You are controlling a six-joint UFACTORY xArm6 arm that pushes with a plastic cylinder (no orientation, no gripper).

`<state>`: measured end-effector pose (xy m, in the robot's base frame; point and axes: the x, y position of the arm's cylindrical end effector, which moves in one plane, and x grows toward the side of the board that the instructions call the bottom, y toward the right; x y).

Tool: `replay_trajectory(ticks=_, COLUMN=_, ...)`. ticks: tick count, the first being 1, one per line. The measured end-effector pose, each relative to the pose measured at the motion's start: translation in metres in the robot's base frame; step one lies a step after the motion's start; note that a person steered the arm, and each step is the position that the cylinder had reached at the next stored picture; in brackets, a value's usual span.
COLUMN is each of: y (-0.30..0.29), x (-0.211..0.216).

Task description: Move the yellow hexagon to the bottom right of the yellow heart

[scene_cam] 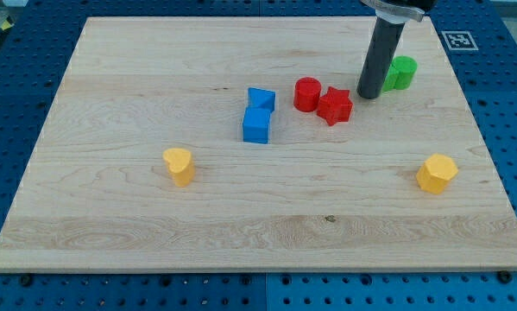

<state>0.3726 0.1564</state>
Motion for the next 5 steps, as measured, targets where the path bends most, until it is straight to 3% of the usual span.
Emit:
replay_trajectory(ticks=2, y=0.024, x=0.031)
replay_trajectory(ticks=3, y=0.07, x=0.049)
replay_trajectory(ticks=5, y=0.1, x=0.138)
